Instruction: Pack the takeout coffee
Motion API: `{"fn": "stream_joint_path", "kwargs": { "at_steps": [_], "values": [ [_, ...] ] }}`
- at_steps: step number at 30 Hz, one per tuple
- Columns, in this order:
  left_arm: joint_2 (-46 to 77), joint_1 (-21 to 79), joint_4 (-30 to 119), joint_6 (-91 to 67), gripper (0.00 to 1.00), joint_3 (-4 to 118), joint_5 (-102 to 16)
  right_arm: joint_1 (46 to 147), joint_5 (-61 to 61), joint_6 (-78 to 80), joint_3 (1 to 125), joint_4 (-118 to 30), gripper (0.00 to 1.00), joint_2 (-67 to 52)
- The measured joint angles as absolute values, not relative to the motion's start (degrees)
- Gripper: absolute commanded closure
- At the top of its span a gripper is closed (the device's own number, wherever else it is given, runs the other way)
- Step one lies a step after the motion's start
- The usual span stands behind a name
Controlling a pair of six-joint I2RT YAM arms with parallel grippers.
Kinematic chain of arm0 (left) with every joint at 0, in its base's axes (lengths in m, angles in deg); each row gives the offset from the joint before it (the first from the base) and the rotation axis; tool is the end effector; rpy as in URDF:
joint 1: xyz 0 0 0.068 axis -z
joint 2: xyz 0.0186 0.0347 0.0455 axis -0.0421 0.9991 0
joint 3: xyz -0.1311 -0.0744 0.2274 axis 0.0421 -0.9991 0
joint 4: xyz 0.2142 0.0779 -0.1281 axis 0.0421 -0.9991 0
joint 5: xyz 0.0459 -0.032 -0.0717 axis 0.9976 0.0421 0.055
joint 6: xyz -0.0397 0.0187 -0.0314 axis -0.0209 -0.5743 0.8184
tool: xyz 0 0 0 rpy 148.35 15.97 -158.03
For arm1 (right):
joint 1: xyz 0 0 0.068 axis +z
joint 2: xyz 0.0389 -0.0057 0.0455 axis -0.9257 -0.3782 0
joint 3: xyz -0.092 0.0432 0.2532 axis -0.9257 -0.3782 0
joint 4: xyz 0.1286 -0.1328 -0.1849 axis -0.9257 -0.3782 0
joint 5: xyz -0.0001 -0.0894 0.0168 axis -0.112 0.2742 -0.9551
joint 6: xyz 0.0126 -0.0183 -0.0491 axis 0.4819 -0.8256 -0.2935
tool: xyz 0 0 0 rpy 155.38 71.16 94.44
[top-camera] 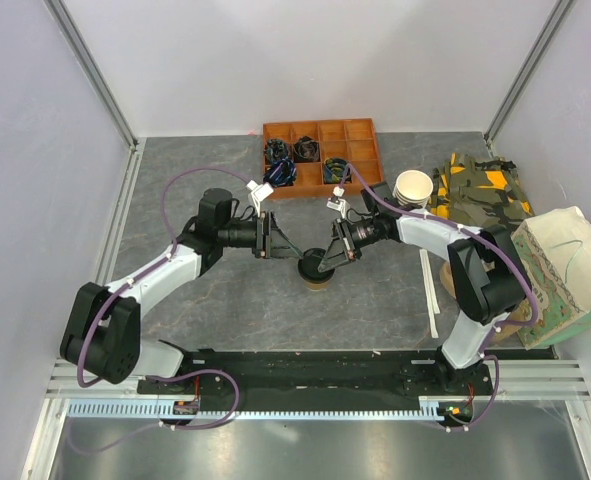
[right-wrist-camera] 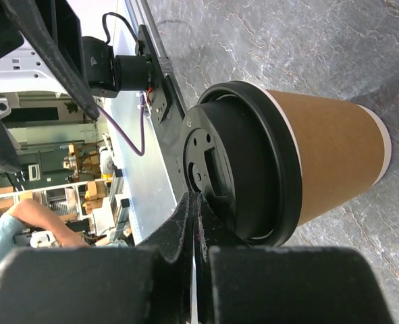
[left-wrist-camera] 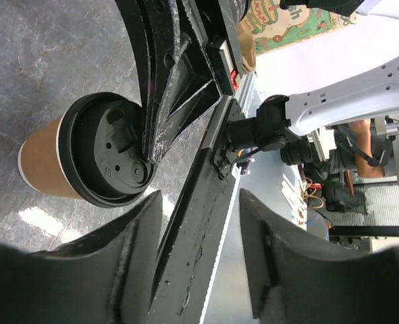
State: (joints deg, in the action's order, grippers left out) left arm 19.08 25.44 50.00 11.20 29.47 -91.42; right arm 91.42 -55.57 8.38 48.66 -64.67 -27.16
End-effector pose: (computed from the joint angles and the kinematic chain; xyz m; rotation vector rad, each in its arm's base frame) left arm 0.2537 -0.1401 0.2437 0.4833 2.1359 -1.5966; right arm 0.2996 0.1658 0.1855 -0.6184 2.4765 1.6838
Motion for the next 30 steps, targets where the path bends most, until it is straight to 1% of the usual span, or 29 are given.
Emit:
{"fn": "stream_joint_path", "kwargs": {
  "at_steps": [2, 3, 5, 6, 7, 11, 12, 16, 17, 21, 25, 30],
  "values": [
    [19.1, 25.4, 49.7, 11.1, 0.57, 29.5, -91.0, 91.4, -55.7, 8.1, 48.7, -64.7, 1.0, -27.2],
    [19.0, 25.4, 49.0, 10.6, 0.62, 29.6, -90.7, 91.4, -55.9, 8.0, 48.7, -64.7, 1.0, -27.3],
    [19.0, 25.5, 46.6, 9.4, 0.66, 30.1, -90.0, 91.2, -56.2, 7.9, 48.7, -64.7, 1.0, -27.5],
    [19.0, 25.8, 44.9, 8.1, 0.73, 30.6, -89.4, 91.2, -56.3, 7.8, 48.7, -64.7, 1.0, -27.6],
    [19.0, 26.3, 42.7, 6.5, 0.76, 31.4, -88.4, 91.2, -56.5, 7.8, 48.7, -64.7, 1.0, -27.7],
    [18.9, 30.8, 31.6, -2.4, 0.83, 38.2, -79.9, 91.0, -56.8, 7.6, 48.7, -64.9, 1.0, -27.9],
    [18.9, 32.4, 28.8, -5.0, 0.87, 40.2, -77.2, 90.8, -57.0, 7.6, 48.7, -65.0, 1.0, -28.1],
    [19.0, 39.5, 21.1, -13.1, 0.9, 46.8, -66.0, 90.3, -58.3, 7.6, 48.7, -65.4, 1.0, -28.9],
    [19.3, 41.9, 18.8, -15.6, 0.89, 48.8, -61.9, 90.0, -58.7, 7.7, 48.7, -65.4, 1.0, -29.2],
    [21.4, 46.6, 14.5, -20.1, 0.87, 52.0, -53.7, 89.9, -59.8, 7.8, 48.8, -65.7, 1.0, -29.8],
    [24.6, 48.6, 12.3, -22.8, 0.87, 52.9, -47.9, 89.9, -60.1, 7.8, 49.8, -65.9, 1.0, -30.7],
    [29.7, 48.8, 10.5, -23.7, 0.87, 53.0, -44.0, 89.8, -60.0, 7.8, 50.6, -66.4, 1.0, -31.4]
  ]
}}
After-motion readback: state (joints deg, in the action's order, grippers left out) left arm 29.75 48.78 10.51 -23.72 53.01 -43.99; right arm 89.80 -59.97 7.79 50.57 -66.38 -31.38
